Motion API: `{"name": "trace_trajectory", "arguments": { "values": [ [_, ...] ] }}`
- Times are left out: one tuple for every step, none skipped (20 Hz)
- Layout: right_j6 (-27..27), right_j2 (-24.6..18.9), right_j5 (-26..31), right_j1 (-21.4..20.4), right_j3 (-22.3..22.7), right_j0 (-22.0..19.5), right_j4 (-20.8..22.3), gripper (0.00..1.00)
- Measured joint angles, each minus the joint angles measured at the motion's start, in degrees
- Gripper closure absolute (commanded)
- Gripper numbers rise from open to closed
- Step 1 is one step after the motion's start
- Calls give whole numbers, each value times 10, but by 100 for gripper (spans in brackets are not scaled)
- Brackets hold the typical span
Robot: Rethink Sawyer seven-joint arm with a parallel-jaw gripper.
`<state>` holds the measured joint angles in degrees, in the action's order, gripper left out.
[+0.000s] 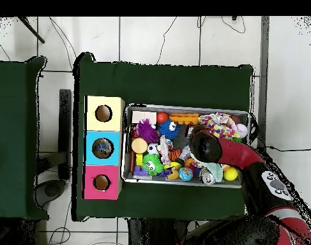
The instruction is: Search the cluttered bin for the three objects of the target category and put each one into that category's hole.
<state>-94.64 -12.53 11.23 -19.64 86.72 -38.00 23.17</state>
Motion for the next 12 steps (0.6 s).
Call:
{"name": "trace_trajectory", "arguments": {
  "values": [
    [0,0,0,-2,2,0,0,100],
    [0,0,0,-5,5,0,0,100],
    [0,0,0,-13,12,1,0,100],
    [0,0,1,-20,18,1,0,100],
    [0,0,2,-27,23,2,0,100],
    [0,0,5,-41,34,3,0,100],
    [0,0,9,-57,45,4,0,100],
    [0,0,11,-65,51,4,0,100],
    [0,0,15,-79,60,5,0,100],
    [0,0,20,-94,69,5,0,100],
    [0,0,24,-108,78,5,0,100],
    [0,0,26,-115,81,5,0,100]
  ]
}}
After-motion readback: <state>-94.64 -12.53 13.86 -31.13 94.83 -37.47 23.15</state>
